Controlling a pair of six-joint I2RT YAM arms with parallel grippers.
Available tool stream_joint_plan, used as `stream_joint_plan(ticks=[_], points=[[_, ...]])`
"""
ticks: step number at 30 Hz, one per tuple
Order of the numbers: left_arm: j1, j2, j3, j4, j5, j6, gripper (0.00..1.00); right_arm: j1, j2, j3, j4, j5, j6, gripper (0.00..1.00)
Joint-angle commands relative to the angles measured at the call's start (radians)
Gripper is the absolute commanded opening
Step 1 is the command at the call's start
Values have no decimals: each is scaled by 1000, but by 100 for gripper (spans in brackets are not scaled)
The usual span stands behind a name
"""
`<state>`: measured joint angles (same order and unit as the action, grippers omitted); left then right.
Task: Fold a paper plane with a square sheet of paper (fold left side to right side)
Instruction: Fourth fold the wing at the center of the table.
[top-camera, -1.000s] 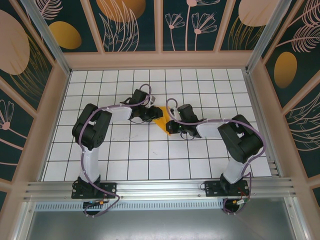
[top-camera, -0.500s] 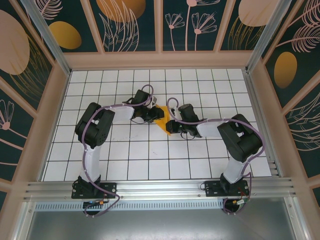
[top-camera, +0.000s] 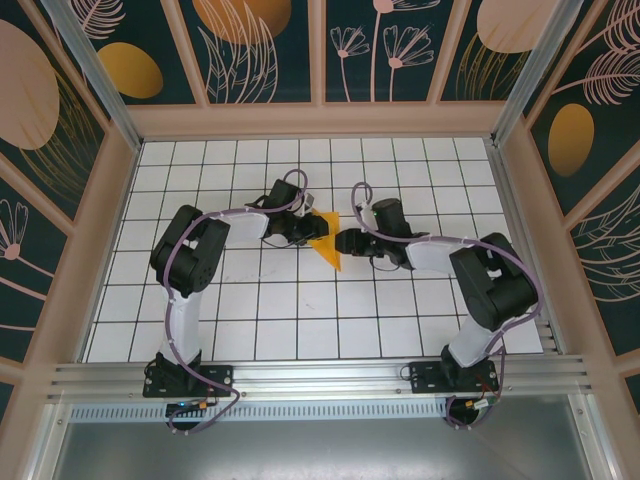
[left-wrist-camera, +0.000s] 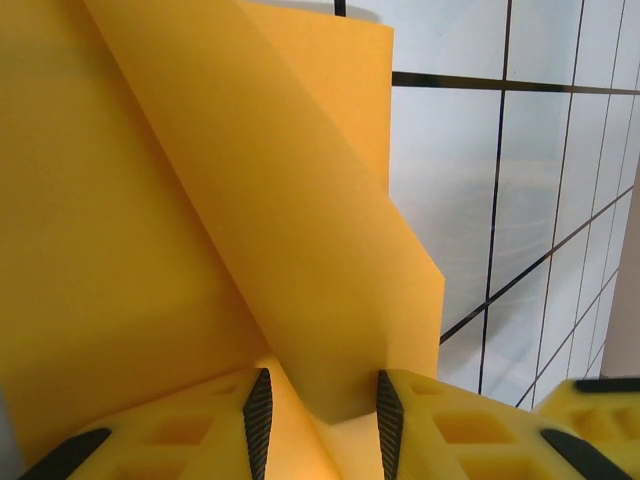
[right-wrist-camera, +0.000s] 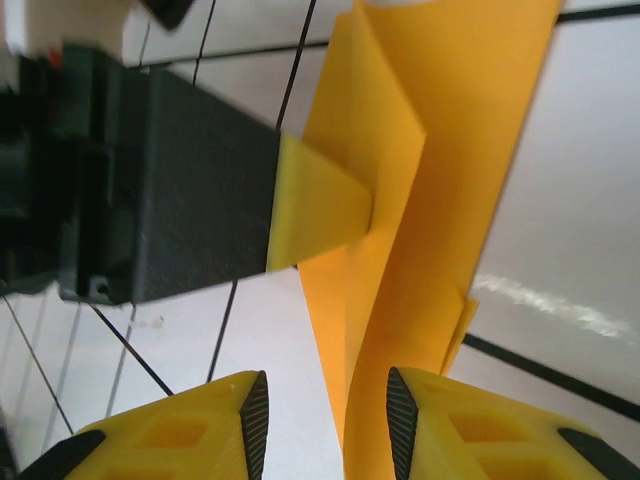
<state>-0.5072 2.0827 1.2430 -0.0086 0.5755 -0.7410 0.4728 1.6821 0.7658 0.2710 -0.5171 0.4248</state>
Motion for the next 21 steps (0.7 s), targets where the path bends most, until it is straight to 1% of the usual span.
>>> stream_joint_plan(ticks=[1,6,14,21], points=[[-7,25,-1,-56,-34,24,37,-39,6,36,32,-76,42,40],[-6,23,-5,-54,-36,23,37,-57,109,145,-15,-111,56,40],[-7,19,-9,-50,-36,22,37,-59,213,208,-10,-135,81,38],[-7,19,-9,-51,-34,22,37,-59,255,226,-21,-153,78,28]])
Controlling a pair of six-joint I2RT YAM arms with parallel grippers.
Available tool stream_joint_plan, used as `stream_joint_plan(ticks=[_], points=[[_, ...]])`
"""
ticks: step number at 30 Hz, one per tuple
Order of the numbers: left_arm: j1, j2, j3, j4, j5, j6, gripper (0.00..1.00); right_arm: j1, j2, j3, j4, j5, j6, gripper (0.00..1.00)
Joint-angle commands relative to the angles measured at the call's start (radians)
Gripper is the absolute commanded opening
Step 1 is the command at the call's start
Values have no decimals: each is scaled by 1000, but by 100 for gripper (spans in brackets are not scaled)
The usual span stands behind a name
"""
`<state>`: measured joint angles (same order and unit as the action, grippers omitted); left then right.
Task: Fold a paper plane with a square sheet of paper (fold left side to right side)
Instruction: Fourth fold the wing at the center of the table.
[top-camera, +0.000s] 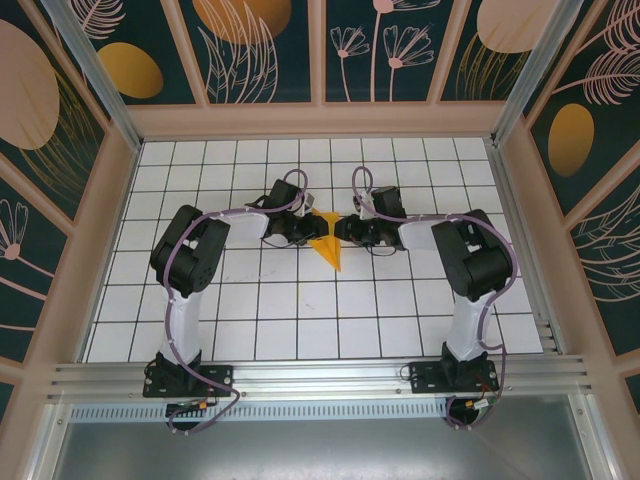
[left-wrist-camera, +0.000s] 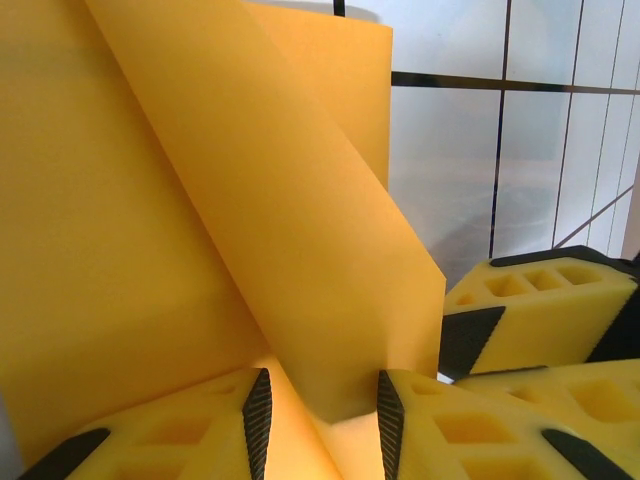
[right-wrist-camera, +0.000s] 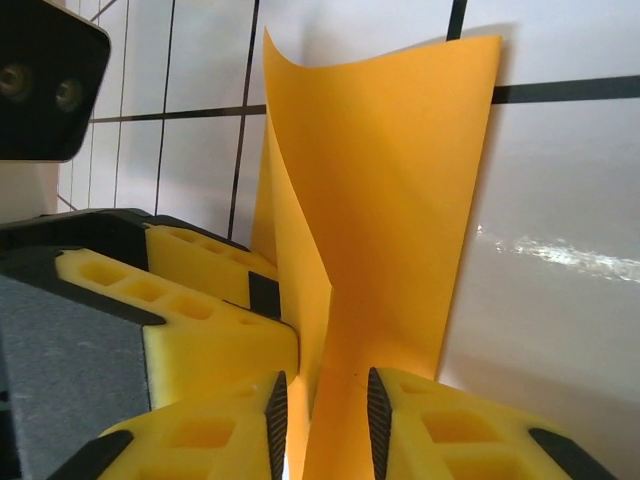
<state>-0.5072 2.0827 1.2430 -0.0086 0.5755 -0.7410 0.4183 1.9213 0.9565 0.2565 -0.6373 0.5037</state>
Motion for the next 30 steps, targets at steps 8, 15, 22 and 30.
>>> stream_joint_plan(ticks=[8,15,22,30], points=[[-7,16,-5,-54,-35,25,39,-4,38,46,-49,-9,-23,5],[-7,17,-7,-56,-36,26,40,-7,42,54,-95,44,-32,3],[-7,18,-7,-56,-35,27,40,-7,56,65,-116,58,-39,4],[-7,20,-4,-56,-33,28,40,-7,65,81,-138,73,-53,4]])
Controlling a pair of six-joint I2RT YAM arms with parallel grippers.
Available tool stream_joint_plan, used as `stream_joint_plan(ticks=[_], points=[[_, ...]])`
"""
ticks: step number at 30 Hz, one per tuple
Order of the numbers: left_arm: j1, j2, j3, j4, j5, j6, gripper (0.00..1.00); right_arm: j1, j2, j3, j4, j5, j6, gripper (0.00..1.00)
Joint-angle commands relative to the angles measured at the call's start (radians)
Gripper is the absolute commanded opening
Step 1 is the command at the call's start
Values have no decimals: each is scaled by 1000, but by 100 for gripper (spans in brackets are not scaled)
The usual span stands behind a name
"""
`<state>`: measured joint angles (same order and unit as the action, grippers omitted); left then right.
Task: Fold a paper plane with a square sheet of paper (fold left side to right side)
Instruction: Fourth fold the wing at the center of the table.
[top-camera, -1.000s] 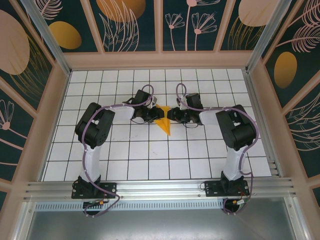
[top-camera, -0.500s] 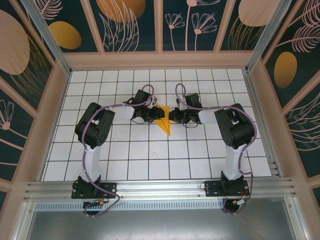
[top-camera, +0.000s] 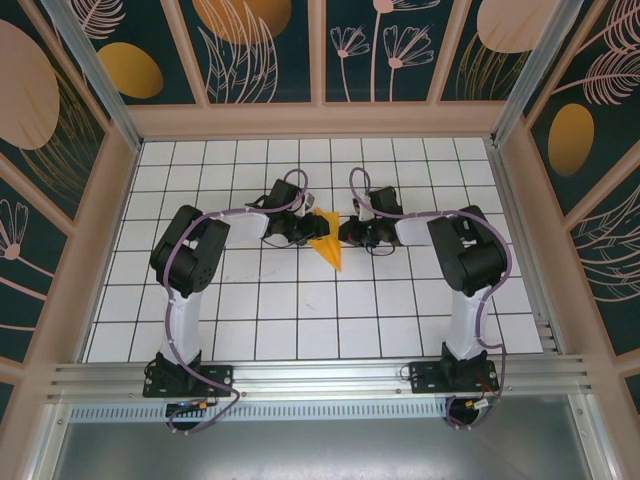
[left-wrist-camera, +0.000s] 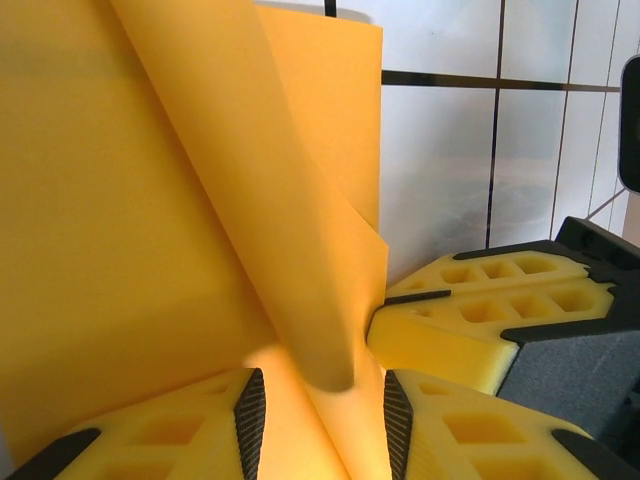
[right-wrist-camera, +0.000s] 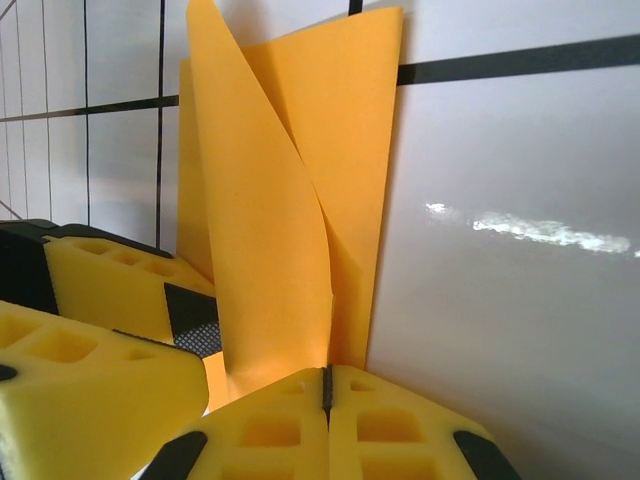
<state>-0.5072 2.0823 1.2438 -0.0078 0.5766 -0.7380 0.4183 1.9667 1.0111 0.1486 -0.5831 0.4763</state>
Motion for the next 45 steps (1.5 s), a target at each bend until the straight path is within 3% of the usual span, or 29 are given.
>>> stream_joint_plan(ticks=[1,22,28,33,45], points=[[-6,20,-6,-57,-34,24,40,-7,22,26,-31,16,-25,4],[-7,-53,20,-75,-25,28,42,3,22,-21,-93,71,-41,4],[-7,-87,45,-94,-23,27,35,4,20,-32,-88,72,-44,4],[-7,-60,63,-64,22,14,30,5,23,-29,-86,70,-44,4],[-8,35,121,-54,51,9,30,11,28,-25,-96,79,-51,4]])
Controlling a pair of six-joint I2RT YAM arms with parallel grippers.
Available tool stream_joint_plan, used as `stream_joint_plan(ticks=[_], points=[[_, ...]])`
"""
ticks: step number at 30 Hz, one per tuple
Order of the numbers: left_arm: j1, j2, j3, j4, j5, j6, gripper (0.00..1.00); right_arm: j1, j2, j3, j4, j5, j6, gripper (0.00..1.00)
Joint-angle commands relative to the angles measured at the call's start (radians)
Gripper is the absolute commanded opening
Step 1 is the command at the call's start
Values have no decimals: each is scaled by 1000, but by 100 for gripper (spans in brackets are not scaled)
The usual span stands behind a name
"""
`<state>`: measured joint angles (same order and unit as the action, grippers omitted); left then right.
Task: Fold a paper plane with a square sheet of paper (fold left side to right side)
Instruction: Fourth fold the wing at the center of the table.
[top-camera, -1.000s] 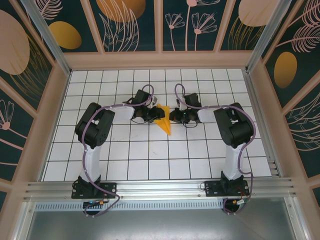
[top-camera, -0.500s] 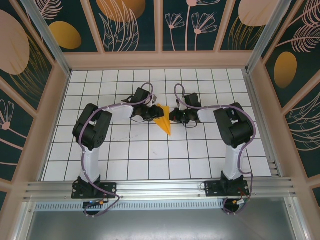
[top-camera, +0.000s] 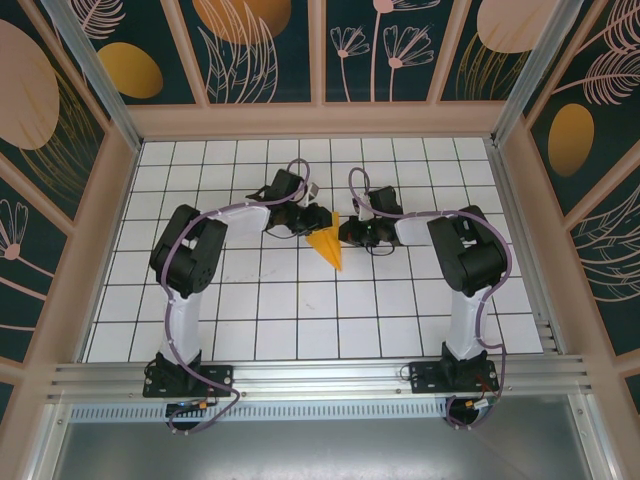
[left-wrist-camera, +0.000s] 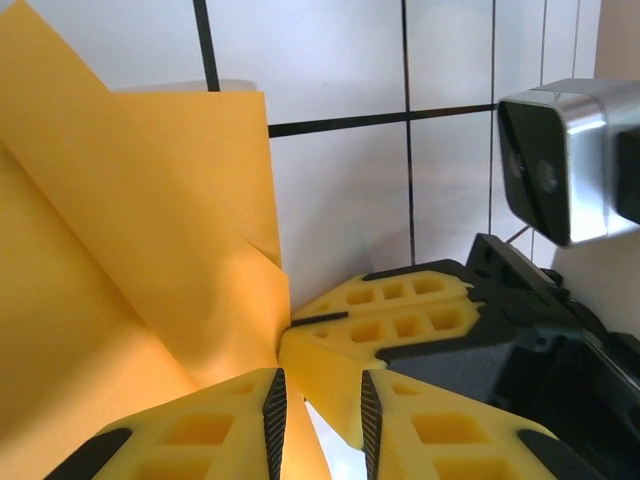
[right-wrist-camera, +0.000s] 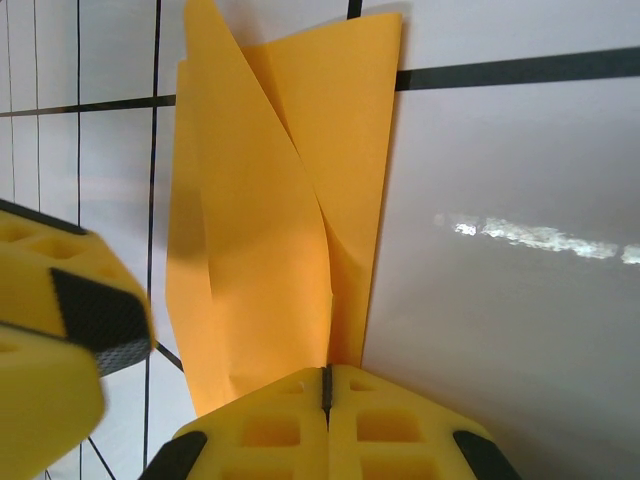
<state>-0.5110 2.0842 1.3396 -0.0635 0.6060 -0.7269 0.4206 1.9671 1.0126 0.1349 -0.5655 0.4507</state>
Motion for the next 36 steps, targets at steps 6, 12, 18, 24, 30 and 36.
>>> stream_joint_plan(ticks=[6,12,18,24,30,36], points=[[-4,49,31,-10,8,4,30,12,26,-16,-98,67,-32,4],[-4,64,21,-19,1,10,30,14,25,-12,-110,77,-37,4],[-4,79,18,-41,-27,21,30,14,18,-9,-124,95,-50,4],[-4,91,4,-56,-51,30,30,14,11,-3,-117,86,-49,4],[-4,99,-29,-60,-78,33,30,11,-49,30,-135,91,-59,13],[-4,99,-49,-48,-85,27,30,6,-148,35,-203,111,-82,22]])
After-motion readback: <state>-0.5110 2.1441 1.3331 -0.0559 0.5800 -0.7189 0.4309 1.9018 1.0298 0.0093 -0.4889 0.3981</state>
